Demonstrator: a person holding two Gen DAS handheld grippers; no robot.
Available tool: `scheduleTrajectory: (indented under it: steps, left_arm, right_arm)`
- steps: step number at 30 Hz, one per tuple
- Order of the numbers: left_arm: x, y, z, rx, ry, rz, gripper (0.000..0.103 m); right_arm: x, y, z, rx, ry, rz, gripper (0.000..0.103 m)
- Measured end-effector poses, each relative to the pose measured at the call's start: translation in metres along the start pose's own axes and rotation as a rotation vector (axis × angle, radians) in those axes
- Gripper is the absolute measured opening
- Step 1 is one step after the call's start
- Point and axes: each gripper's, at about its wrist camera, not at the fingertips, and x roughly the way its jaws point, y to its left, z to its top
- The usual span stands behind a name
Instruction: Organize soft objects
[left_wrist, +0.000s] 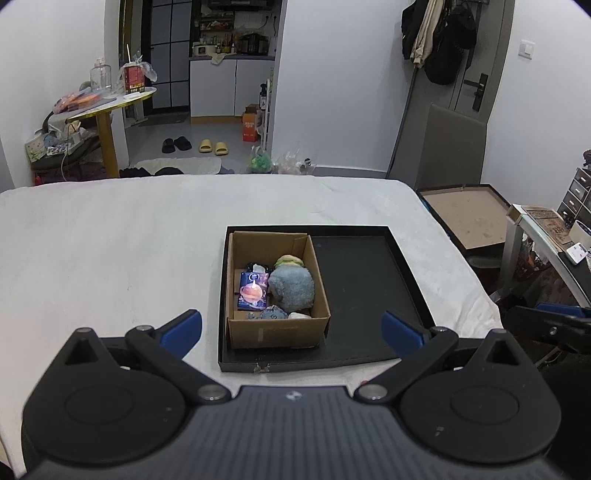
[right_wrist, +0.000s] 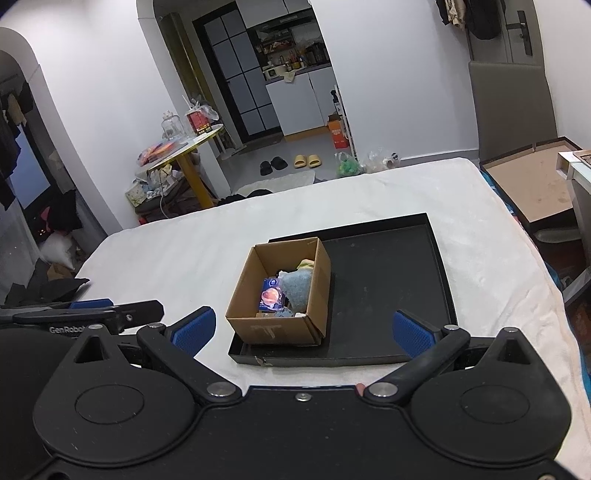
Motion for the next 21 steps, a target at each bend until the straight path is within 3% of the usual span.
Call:
scheduleTrajectory:
  steps: [21]
  left_arm:
    - [-0.0086, 0.0014, -0.0033, -0.001, -0.028, -0.008, 0.103]
  right_arm:
    - [0.0043, 0.0056, 0.0029, -0.009, 0.026, -0.017, 0.103]
